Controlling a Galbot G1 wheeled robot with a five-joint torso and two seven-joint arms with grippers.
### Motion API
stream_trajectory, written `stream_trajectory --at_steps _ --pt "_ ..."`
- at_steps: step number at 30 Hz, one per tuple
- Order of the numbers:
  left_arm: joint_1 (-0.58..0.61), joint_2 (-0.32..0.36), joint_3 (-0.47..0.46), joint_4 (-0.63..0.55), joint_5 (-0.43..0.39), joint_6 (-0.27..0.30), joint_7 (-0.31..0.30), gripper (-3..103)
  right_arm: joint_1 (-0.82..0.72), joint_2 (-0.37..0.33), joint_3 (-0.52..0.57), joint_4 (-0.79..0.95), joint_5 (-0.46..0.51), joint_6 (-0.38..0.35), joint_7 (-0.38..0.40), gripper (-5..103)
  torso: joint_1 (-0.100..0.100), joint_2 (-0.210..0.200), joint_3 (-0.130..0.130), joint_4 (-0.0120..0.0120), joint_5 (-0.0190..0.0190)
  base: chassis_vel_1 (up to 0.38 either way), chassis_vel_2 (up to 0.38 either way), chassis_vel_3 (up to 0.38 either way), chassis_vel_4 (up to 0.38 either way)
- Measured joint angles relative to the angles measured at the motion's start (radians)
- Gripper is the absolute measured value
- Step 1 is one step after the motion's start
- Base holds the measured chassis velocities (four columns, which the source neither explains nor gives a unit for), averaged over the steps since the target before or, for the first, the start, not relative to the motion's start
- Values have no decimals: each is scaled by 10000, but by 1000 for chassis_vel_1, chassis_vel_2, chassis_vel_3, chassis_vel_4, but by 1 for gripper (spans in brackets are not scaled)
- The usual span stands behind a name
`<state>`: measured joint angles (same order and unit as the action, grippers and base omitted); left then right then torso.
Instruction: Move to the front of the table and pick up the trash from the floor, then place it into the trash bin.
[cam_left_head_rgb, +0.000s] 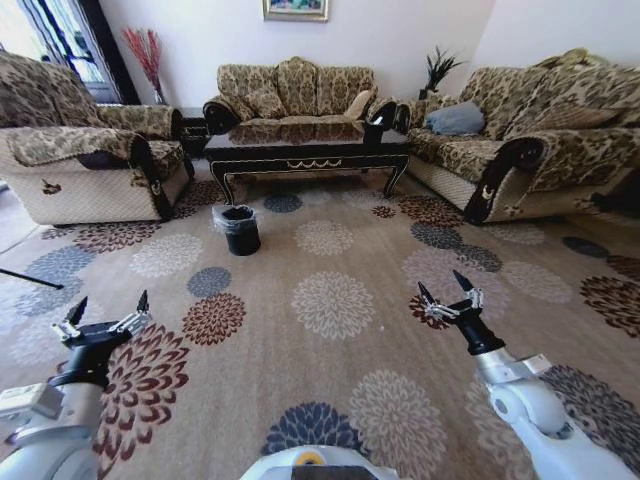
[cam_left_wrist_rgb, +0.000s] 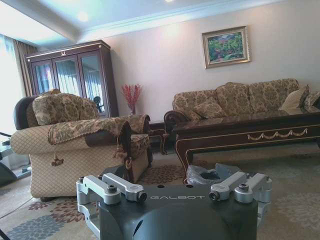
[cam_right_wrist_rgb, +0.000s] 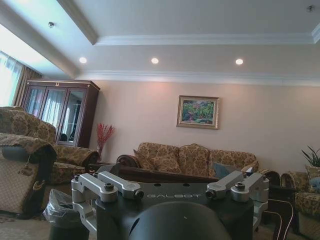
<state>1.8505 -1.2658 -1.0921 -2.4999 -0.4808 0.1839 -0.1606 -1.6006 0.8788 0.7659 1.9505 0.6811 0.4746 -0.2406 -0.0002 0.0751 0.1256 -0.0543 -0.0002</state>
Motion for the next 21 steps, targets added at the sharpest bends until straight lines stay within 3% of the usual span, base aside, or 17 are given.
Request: stream_trajectory --at_steps 21 --pt "-87 88 94 0 -92 179 -129 100 45 100 -52 20 -5 -46 233 100 1 0 1 0 0 33 -30 -37 29"
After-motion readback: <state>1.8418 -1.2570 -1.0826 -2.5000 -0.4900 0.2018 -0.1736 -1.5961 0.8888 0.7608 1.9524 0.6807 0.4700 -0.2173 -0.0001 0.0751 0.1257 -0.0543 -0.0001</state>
